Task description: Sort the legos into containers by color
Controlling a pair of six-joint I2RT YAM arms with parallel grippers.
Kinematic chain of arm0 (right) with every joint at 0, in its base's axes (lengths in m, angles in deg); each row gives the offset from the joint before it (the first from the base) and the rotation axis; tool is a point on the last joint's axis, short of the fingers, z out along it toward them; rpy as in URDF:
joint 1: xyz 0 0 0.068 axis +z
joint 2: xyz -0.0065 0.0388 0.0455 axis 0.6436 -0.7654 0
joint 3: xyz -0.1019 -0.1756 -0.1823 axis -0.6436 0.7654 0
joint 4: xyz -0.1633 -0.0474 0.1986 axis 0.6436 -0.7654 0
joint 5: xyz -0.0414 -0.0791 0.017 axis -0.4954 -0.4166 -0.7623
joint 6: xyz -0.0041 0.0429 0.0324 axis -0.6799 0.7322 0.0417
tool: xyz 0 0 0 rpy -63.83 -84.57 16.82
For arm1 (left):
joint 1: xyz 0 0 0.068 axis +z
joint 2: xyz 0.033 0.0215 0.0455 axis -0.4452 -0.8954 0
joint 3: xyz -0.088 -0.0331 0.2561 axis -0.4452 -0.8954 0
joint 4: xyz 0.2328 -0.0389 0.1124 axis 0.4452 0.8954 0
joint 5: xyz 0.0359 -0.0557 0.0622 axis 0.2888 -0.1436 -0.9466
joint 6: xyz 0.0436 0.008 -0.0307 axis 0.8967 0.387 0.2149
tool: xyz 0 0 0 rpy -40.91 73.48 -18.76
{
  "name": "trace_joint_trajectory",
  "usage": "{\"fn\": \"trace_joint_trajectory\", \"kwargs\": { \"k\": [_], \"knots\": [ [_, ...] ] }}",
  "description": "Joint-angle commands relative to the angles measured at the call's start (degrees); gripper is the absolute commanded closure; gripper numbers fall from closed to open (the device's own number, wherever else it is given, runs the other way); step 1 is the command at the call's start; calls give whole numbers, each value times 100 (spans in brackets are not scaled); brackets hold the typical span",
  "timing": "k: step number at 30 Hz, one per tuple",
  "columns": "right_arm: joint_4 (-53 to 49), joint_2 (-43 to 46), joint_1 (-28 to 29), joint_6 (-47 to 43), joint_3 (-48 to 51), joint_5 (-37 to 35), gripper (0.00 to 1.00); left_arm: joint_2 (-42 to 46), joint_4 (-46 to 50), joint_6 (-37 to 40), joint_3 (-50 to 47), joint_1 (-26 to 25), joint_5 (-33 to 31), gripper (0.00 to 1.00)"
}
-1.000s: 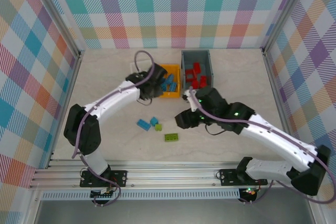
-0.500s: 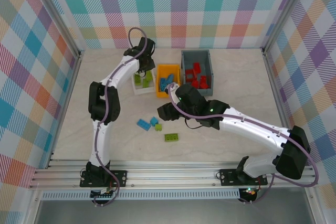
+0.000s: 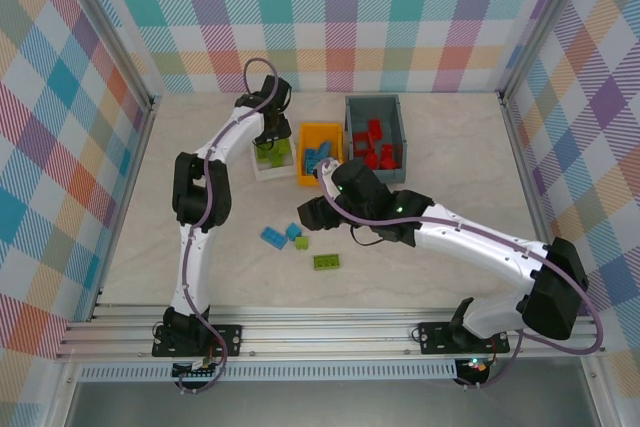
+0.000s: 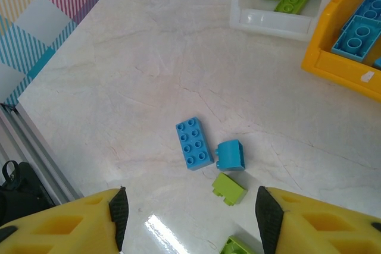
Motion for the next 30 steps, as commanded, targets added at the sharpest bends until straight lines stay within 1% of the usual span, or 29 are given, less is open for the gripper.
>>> {"fn": "trace_joint_trajectory", "kwargs": {
  "k": [1, 3, 6, 9, 13, 15, 17, 20, 25, 30],
  "knots": [
    [-143, -50, 24, 28, -68, 68, 38, 425, 217, -16, 49, 64, 131, 52],
    [-277, -168, 30, -94, -125, 159, 39, 692, 238, -26, -41, 47, 148, 54],
    [-479, -595, 57, -366, -278, 424, 39, 1336, 175, -58, -380, -42, 131, 57],
    [-678, -1195, 257, -861, -594, 458, 39, 2237, 126, -235, -1038, -144, 82, 58],
    [-1083, -2172, 441, -1484, -1345, 538, 35, 3956, -67, -654, -2563, -242, -53, 58],
    [-1338, -2636, 462, -1652, -1804, 515, 33, 4876, -50, -920, -3395, -277, -152, 58],
    [-1687, -3180, 458, -1781, -2380, 470, 32, 5889, 17, -1242, -4225, -301, -140, 58],
    [-2098, -3824, 476, -1864, -3082, 396, 31, 7272, 204, -1555, -5191, -347, 32, 58],
    [-2537, -4625, 501, -2028, -3869, 123, 29, 9007, 880, -1872, -6045, -349, 424, 57],
    [-2741, -5191, 508, -2155, -4341, -192, 30, 10283, 1363, -2178, -6522, -349, 794, 56]
  ]
}}
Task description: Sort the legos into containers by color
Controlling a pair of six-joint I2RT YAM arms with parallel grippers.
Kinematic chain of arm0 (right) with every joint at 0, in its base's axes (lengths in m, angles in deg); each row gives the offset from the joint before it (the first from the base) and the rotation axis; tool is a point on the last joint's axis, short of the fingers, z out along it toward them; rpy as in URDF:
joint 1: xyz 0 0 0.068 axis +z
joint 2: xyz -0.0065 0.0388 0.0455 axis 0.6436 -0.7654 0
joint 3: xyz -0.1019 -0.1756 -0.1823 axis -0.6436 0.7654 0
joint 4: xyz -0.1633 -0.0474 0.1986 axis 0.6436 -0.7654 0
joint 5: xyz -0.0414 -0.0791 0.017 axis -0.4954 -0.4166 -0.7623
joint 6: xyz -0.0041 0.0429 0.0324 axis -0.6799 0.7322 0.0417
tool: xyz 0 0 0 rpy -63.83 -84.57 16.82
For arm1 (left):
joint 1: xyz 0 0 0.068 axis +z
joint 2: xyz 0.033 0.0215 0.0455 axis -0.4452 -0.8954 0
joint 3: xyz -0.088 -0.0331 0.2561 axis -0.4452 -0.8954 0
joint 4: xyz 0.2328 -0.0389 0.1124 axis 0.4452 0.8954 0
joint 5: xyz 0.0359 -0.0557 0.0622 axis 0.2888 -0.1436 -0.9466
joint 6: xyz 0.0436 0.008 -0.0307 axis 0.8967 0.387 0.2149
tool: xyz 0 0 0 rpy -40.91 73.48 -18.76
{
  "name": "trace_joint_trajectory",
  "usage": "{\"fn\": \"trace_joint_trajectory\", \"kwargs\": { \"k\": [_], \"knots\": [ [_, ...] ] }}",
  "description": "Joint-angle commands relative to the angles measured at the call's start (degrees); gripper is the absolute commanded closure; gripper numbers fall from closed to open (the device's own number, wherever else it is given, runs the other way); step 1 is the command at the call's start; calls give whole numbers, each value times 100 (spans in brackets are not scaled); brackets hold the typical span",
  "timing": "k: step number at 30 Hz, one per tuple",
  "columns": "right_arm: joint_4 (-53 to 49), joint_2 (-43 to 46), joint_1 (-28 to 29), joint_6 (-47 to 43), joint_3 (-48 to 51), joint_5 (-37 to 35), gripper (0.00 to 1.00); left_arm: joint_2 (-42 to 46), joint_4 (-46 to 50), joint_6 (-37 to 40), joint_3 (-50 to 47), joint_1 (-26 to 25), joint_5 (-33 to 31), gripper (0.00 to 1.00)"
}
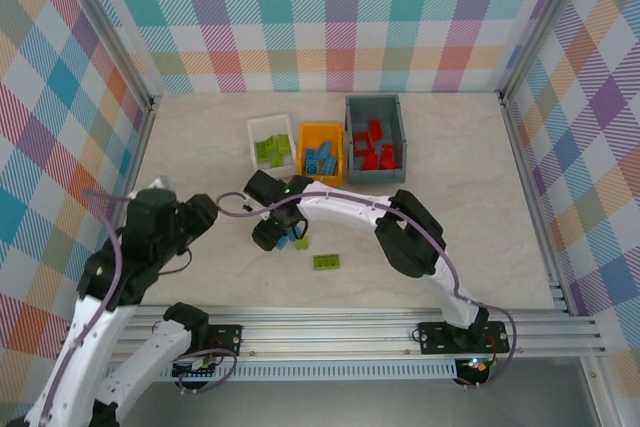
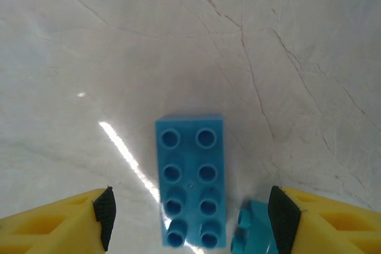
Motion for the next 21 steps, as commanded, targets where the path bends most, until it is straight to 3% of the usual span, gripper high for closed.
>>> {"fn": "trace_joint_trajectory", "kwargs": {
  "k": [1, 13, 21],
  "knots": [
    [-410, -288, 34, -227, -321, -220, 30, 607, 550, -364, -233, -45, 365, 56],
    [-321, -621, 79, -140, -494, -198, 59, 1197, 1000, -547, -414, -45, 610, 57],
    [206, 562, 13, 273, -93, -420, 66, 886, 85, -547, -780, -45, 1328, 57]
  ]
}}
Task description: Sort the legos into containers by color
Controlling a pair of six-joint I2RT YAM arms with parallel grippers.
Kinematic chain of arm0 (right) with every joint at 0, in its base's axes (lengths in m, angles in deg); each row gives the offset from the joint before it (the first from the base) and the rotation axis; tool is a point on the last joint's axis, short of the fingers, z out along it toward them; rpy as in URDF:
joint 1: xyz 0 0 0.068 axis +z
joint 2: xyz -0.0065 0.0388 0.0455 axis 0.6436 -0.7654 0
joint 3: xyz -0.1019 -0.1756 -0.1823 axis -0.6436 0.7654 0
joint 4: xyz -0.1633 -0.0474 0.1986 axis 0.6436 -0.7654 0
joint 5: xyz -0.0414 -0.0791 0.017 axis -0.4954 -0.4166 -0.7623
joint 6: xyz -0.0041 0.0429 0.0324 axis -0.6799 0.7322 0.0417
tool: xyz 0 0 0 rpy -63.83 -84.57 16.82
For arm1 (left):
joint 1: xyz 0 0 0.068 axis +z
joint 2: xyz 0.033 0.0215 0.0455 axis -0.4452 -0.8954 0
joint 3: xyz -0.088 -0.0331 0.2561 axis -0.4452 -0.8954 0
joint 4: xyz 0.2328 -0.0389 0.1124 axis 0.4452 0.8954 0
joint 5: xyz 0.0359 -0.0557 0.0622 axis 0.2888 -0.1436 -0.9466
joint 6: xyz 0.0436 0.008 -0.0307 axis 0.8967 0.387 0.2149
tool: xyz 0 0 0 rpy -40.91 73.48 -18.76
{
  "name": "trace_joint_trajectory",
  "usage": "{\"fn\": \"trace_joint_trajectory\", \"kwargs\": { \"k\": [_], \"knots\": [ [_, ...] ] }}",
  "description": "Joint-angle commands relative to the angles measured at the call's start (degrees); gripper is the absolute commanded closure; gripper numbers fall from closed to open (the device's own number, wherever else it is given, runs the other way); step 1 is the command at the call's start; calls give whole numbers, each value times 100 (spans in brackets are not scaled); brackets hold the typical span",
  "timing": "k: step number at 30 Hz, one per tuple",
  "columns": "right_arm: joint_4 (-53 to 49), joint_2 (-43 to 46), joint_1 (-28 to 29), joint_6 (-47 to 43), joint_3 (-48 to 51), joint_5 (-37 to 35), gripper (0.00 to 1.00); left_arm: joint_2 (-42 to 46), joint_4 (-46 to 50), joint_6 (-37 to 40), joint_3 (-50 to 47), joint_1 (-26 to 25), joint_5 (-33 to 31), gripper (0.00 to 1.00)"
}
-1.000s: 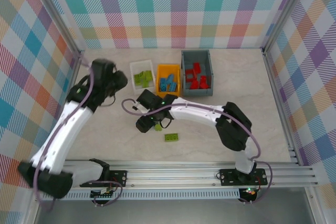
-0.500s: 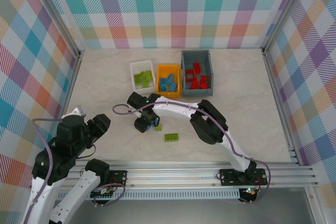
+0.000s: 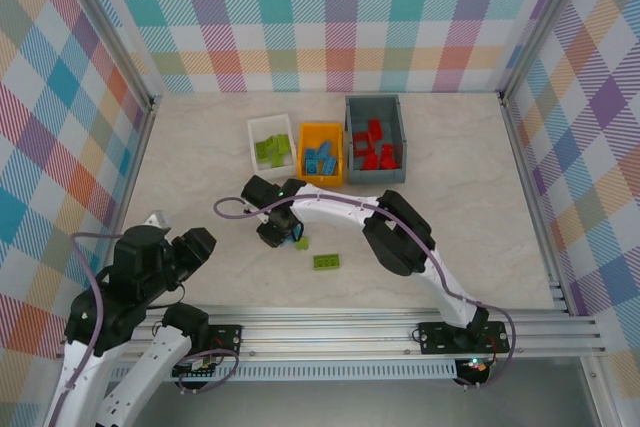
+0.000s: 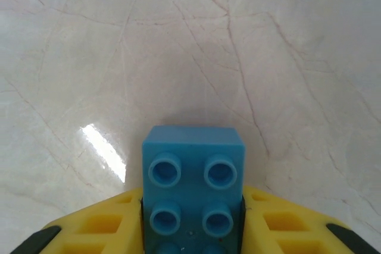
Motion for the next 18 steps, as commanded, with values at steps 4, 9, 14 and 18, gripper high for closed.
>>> {"fn": "trace_joint_trajectory", "kwargs": {
  "k": [4, 9, 14, 18],
  "knots": [
    [402, 1487, -356, 641, 212, -235, 67, -536, -1148, -125, -416, -43, 826, 57],
    [279, 1579, -1114, 1242, 108, -420, 68, -1255, -2101, -170, -525, -155, 1030, 58],
    [-52, 898, -1811, 1766, -762, -444, 68, -2481, -2917, -32, -234, -1053, 387, 59],
    [-552, 95, -2111, 1995, -1942, -417, 68, -3422, -3032, 305, 367, -1950, -604, 59]
  ]
}}
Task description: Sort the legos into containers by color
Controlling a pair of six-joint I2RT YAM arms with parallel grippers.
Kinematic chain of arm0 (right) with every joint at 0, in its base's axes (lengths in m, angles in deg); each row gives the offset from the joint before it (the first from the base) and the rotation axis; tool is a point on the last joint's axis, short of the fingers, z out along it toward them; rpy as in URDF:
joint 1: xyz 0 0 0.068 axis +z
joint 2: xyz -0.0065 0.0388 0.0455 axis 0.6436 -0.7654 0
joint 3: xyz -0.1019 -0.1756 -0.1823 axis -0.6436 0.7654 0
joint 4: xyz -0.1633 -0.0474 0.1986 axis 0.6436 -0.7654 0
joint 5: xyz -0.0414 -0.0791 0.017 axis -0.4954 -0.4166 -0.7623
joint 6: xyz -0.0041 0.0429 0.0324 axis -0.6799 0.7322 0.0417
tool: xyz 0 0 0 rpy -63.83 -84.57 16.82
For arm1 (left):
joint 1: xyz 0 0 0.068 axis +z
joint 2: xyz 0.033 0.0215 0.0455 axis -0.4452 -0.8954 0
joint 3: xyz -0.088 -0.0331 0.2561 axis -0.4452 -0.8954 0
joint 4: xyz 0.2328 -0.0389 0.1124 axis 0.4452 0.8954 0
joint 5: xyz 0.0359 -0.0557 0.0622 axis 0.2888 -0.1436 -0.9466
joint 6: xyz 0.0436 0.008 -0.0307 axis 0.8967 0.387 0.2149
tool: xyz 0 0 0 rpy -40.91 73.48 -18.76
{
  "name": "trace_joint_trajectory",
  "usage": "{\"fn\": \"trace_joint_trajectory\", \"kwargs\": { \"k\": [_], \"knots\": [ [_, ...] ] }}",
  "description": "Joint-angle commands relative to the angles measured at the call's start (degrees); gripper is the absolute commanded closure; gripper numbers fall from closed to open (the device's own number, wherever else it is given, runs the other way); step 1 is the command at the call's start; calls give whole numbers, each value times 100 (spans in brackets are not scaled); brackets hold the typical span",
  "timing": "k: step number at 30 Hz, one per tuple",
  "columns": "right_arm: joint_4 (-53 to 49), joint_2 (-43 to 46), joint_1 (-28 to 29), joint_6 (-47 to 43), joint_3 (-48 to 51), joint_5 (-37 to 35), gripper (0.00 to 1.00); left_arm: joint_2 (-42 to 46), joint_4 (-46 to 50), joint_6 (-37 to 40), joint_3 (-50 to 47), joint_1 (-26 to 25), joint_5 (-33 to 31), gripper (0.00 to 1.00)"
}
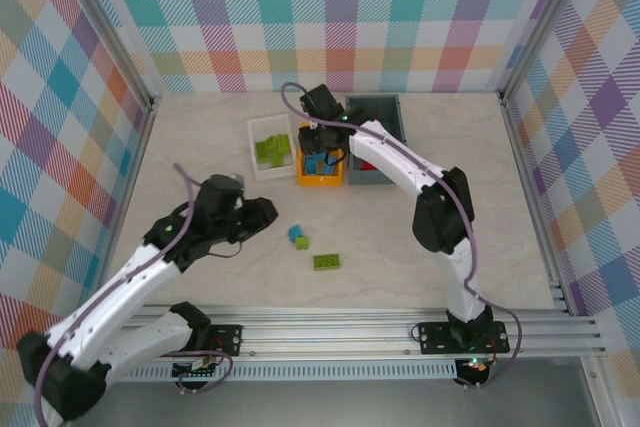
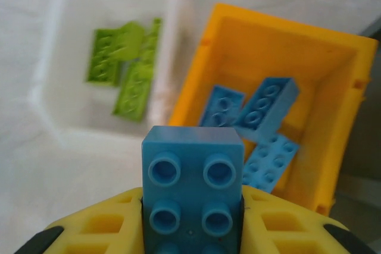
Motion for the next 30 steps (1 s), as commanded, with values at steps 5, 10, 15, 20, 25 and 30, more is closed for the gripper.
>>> {"fn": "trace_joint_trajectory", "kwargs": {
  "k": [5, 10, 15, 20, 25, 30],
  "knots": [
    [-1018, -1319, -255, 675, -1840, 50, 68, -1256, -414, 647, 1148, -1194, -2021, 59],
    [-1171, -1801, -396, 840, -2375, 300, 66, -1828, -287, 811, 1677, -1574, -2806, 60],
    [-1143, -1896, -424, 796, -2454, 428, 54, -2098, -329, 851, 1860, -1687, -2862, 60],
    [-1235, -1667, -400, 727, -2422, 409, 42, -2120, -269, 793, 1838, -1741, -2851, 60],
    [-1036, -934, -299, 581, -2021, 286, 48, -2083, -163, 693, 1704, -1826, -2730, 60],
    [-619, 326, -155, 439, -921, 21, 53, -2185, -257, 1016, 1371, -1911, -2042, 59]
  ]
}}
